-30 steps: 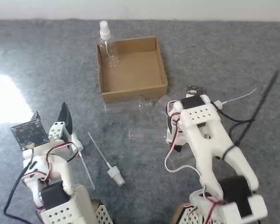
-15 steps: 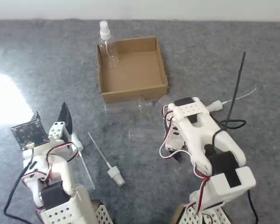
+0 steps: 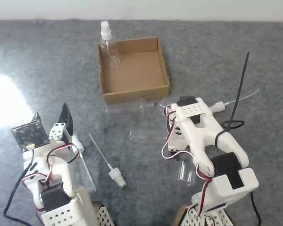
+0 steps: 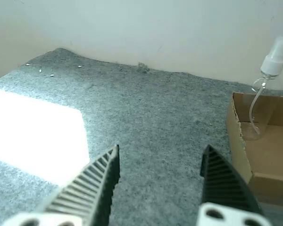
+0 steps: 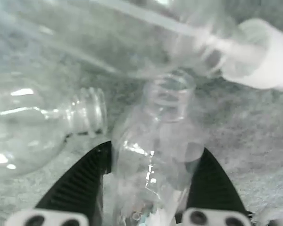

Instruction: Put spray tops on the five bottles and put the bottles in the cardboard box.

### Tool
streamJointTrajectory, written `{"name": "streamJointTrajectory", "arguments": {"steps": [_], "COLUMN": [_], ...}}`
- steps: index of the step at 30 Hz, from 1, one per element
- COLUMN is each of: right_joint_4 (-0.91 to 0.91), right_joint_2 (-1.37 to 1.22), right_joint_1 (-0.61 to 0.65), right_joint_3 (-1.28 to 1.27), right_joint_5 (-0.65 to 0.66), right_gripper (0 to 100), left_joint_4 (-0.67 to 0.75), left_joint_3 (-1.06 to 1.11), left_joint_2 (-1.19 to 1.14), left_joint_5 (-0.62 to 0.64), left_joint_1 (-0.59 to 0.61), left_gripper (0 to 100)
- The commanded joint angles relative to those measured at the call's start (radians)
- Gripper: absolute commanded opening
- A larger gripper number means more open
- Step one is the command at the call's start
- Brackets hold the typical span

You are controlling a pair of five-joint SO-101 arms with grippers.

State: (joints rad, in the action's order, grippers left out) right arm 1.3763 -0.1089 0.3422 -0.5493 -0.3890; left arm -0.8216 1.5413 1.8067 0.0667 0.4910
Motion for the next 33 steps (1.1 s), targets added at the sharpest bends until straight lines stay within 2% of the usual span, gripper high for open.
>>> {"name": "streamJointTrajectory", "arguments": {"steps": [1,7,12,18,22,28,33], "right_joint_4": [0.102,0.262,0.308,0.295,0.219,0.150,0.156], "right_joint_2": [0.016,0.016,0.018,0.070,0.047,-0.059,-0.110], "right_joint_1": [0.005,0.004,0.005,-0.002,-0.004,-0.004,-0.004], "right_joint_3": [0.143,0.298,0.334,0.328,0.327,0.328,0.328], "right_joint_5": [0.052,0.115,0.126,0.210,0.290,0.499,0.523], "right_gripper": [11.3,11.2,11.2,11.2,11.2,11.2,11.8], "left_joint_4": [0.026,0.026,0.026,0.026,0.026,0.026,0.026], "left_joint_3": [-0.013,-0.013,-0.013,-0.013,-0.013,-0.013,-0.013], "left_joint_2": [0.018,0.018,0.018,0.018,0.018,0.018,0.018], "left_joint_5": [0.008,0.008,0.008,0.008,0.008,0.008,0.008], "left_joint_1": [0.002,0.002,0.002,0.002,0.002,0.002,0.002], "left_gripper": [26,26,26,26,26,26,26]}}
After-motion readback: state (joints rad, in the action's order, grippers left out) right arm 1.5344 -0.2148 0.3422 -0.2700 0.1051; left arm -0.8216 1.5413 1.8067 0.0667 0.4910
